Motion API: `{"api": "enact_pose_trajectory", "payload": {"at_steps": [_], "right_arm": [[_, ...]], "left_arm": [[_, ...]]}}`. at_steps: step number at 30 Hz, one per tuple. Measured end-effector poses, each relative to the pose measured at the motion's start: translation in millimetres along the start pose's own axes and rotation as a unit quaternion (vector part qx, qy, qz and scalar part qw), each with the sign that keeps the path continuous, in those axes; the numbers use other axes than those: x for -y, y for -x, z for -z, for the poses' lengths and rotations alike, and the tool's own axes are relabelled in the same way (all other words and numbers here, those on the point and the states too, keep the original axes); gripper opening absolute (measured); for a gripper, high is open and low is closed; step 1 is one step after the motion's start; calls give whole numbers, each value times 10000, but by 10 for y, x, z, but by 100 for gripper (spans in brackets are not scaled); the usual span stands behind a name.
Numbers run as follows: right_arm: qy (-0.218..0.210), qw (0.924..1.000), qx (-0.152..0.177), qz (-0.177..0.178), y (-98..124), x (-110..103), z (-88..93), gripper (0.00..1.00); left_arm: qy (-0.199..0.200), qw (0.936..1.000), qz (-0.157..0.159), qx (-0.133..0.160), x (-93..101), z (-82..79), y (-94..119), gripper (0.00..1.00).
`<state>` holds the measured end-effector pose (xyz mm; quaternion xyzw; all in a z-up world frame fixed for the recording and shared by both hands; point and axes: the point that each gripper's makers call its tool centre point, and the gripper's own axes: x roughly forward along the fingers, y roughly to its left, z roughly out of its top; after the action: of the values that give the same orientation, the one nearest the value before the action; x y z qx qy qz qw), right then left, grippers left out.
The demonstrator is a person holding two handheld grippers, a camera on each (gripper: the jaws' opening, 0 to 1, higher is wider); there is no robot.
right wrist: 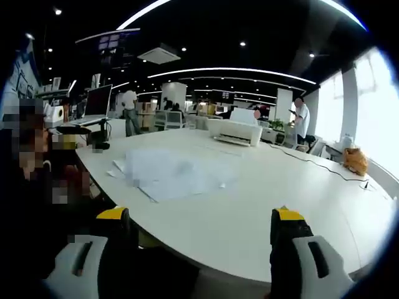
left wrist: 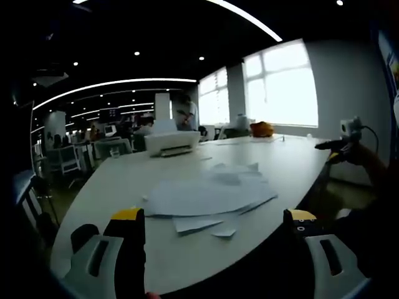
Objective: Organize the stack of printing papers by aligning and flattening the scattered papers on the table
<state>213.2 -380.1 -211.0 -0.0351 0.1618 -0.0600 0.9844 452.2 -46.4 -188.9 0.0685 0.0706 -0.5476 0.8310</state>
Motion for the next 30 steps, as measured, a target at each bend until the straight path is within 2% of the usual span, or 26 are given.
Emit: {"api": "enact_pose_trajectory", "payload": {"at_steps": [10, 17, 30], "right_arm": [[16, 10000, -3, -44, -20, -32, 3, 89], [38, 10000, 44, -55, -52, -26, -61, 88], [142, 9995, 140, -259, -323, -139, -238, 88]], "left_arm": [[1, 10000, -6, 30, -3, -16, 9, 94], [1, 10000, 3, 34, 4, -21, 6, 94], [1, 10000, 16, 23, 12, -6, 1, 94]]}}
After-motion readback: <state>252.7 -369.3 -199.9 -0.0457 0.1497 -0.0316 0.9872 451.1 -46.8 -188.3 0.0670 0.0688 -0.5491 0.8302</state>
